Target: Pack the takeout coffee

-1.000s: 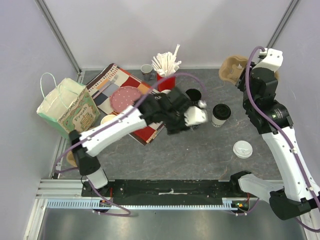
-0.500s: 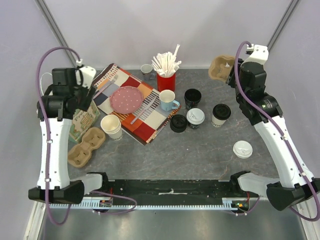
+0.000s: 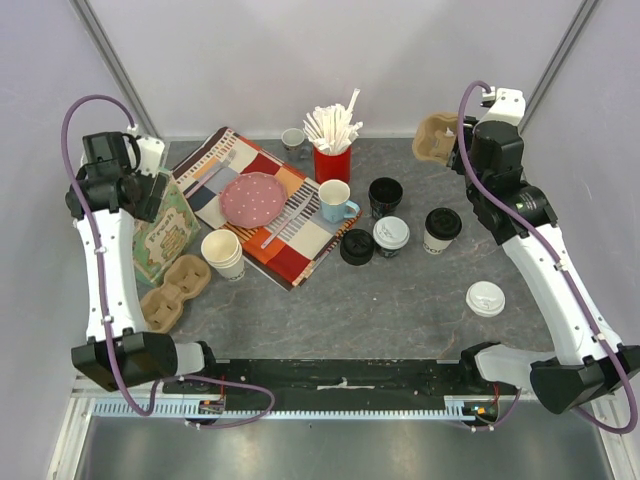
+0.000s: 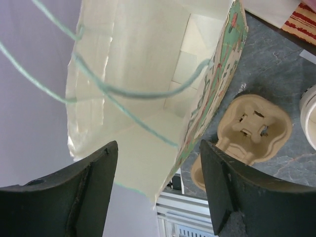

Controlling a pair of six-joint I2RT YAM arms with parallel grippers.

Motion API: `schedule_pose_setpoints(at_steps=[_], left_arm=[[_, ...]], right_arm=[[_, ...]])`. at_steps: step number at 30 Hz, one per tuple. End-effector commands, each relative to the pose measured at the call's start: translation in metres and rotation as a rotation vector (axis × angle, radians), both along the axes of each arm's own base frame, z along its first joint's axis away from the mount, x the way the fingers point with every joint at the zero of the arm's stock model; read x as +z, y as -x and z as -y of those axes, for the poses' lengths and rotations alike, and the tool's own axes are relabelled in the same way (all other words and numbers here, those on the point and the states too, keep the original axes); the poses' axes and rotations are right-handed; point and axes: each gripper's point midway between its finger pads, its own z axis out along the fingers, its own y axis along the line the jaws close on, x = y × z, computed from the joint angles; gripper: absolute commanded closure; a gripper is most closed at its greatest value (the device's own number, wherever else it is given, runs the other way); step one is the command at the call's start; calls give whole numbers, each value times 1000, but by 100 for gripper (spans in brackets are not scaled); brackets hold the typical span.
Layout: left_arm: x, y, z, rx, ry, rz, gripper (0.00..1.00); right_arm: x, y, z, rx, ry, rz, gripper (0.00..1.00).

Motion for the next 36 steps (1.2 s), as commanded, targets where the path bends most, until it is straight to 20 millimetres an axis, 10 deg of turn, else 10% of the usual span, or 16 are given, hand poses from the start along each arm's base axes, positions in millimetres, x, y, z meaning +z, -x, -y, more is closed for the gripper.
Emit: schedule_pose_setpoints(at_steps=[1, 13, 24, 30, 36], left_arm=[[-11, -22, -7, -57, -19, -18, 29], [-32, -13, -23, -30, -27, -92, 35], [-49, 7, -18, -53, -7, -183, 98], [20, -2, -29, -41, -127, -4, 98], [92, 11, 1, -195, -139, 129, 98]], right_arm=[[17, 2, 4, -15, 1, 36, 91], [13, 1, 5, -19, 15, 23, 91], [15, 6, 7, -17, 12, 32, 91], [18, 9, 5, -9, -1, 40, 91], [16, 11, 4, -1, -16, 42, 91]])
